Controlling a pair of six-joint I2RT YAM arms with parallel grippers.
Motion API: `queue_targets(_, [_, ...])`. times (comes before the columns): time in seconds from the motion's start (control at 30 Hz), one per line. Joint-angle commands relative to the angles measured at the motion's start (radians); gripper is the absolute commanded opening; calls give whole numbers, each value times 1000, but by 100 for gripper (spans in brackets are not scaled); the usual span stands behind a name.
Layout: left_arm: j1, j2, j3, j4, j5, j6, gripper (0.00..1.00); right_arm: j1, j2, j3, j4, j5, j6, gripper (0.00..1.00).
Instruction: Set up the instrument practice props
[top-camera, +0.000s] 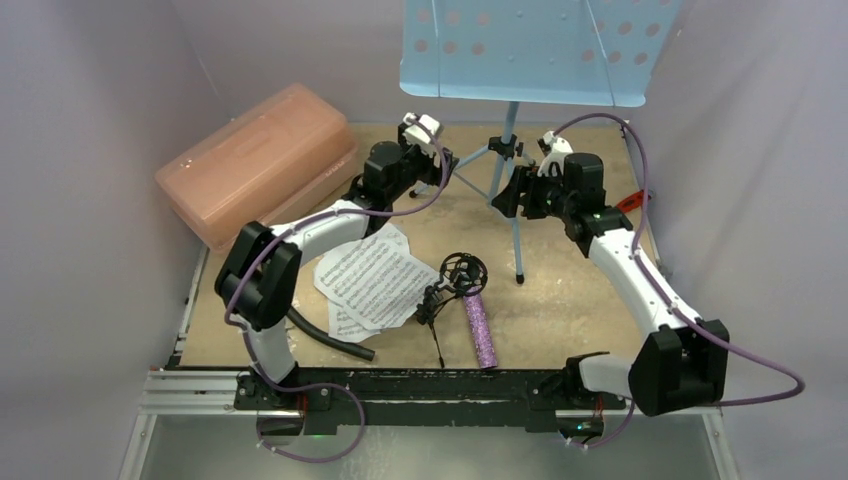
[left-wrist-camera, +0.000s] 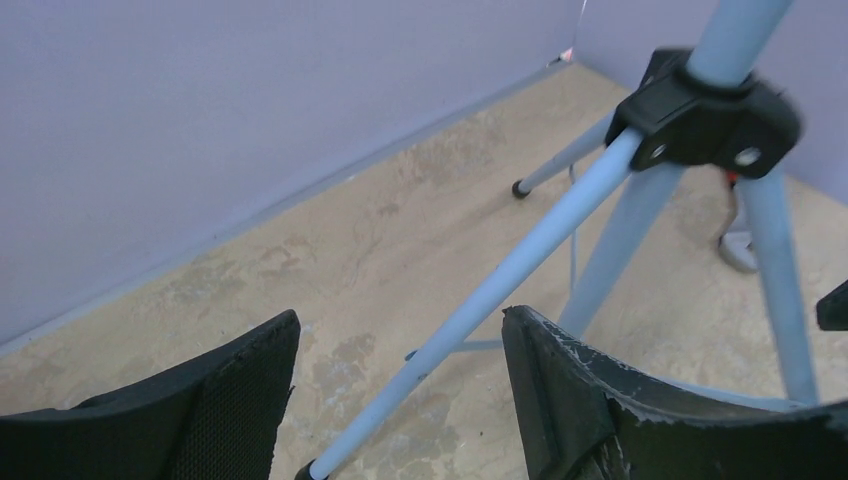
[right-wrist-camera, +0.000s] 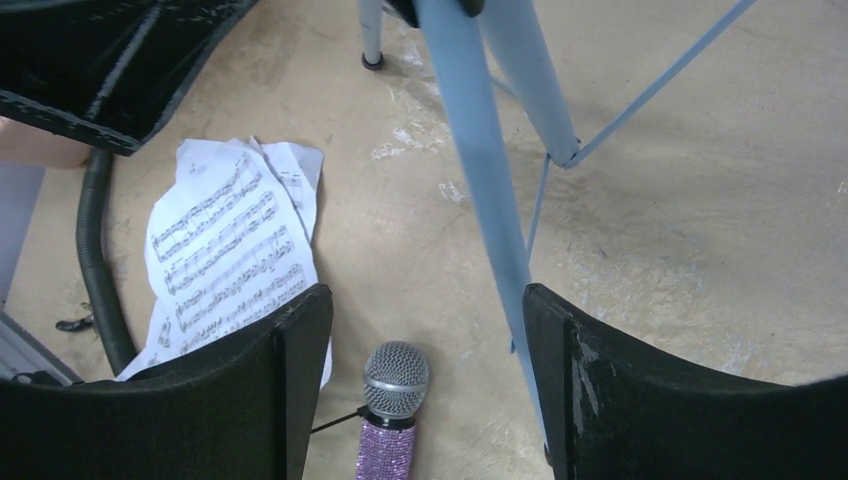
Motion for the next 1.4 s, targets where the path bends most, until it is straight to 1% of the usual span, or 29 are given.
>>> queue_targets(0.0, [6,-115,-61,103,-16,-79,73,7,-68,-5,-39,10,13,74])
queue_targets(0.17, [9,-223,-140,62,-12,-152,74,7,-122,-23,-59,15,17,77])
queue_targets(0.3, [18,-312,-181,-50,7,-238,74,6,-162,-34,-86,12,20,78])
queue_targets(0.43, [23,-404,-208,-256,7,-267,75,7,-206,-66,-101,-3,37,78])
queue_targets(0.63, [24,-534,-280,-560,-100,-327,78,7,-278,-125,-112,-16,68,78])
queue_targets(0.73, [24,-599,-345,-648,-140,-389,79,7,-309,-143,-155,-35,90,78])
queue_targets(0.83, [24,-664,-409,-708,-169,-475,79,7,-341,-155,-178,-39,100,79])
queue_targets(0.9, [25,-702,-441,-743,-187,-565,83,7,-360,-163,-184,-51,107,79])
queue_targets(1.0, [25,-748,-490,-760,-179,-663,85,7,-376,-167,-193,-61,108,80])
queue_targets(1.1, [27,-775,-528,-783,-194,-793,93,7,-382,-175,-188,-79,118,80])
queue_targets(1.17, [27,-775,-538,-804,-195,-849,94,7,-380,-176,-185,-88,124,80])
queue_targets(1.37, [32,-699,-530,-824,-123,-924,97,7,-378,-183,-175,-104,136,80])
